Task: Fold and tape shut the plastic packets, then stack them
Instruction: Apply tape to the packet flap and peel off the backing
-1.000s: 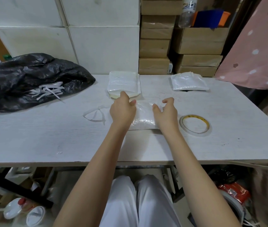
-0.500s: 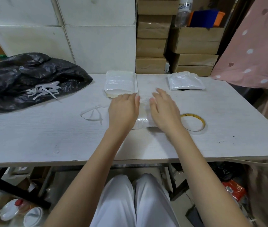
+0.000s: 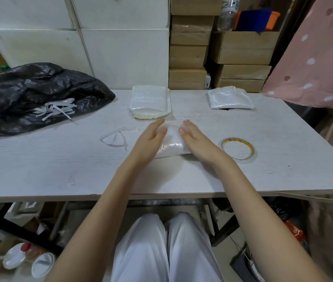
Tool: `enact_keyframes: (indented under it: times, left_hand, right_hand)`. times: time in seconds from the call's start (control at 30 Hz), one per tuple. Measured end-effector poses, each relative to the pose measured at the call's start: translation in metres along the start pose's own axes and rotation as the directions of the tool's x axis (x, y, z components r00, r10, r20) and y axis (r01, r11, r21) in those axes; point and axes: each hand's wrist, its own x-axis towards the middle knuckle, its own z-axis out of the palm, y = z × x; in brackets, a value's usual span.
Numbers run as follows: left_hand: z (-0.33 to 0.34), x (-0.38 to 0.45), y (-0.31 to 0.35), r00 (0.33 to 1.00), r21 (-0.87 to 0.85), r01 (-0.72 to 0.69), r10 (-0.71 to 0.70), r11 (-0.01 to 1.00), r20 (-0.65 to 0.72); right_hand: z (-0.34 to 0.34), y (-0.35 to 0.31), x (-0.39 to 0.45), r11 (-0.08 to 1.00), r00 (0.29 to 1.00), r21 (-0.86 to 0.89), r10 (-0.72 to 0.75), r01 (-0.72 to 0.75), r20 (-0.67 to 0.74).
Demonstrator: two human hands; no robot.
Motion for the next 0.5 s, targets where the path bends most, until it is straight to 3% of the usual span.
enact_keyframes:
  times: [0.07,0.13,0.23,0.33,0.5]
  left_hand:
    - [-0.009,-0.007,0.002,0.965,0.19,-0.102,0.143,0.977,-0.219]
    - [-0.014,-0.015,0.009,0.919,0.435,-0.002,0.173,0.9,-0.353]
    - [-0.006,-0.019,0.022,0.963,0.671,0.258,-0.133,0.695,-0.233]
    - [0.004,-0.014,0.026,0.961,0.675,0.276,-0.216,0.684,-0.175]
    - [0.001,0.009,0.023,0.939,0.378,0.344,-0.323,0.86,-0.12]
  right_hand:
    - [-0.006,0.006,-0.002,0.997,0.979,-0.061,0.023,-0.036,-0.204]
    - [-0.009,0.006,-0.004,0.969,0.947,-0.206,0.064,-0.133,-0.313]
    - [-0.007,-0.002,-0.005,0.91,0.951,-0.328,0.172,-0.252,-0.256]
    - [-0.005,-0.007,0.001,0.939,0.951,-0.193,0.248,-0.283,-0.187]
    - [-0.022,-0.011,0.004,0.908,0.931,0.242,0.361,-0.341,-0.044]
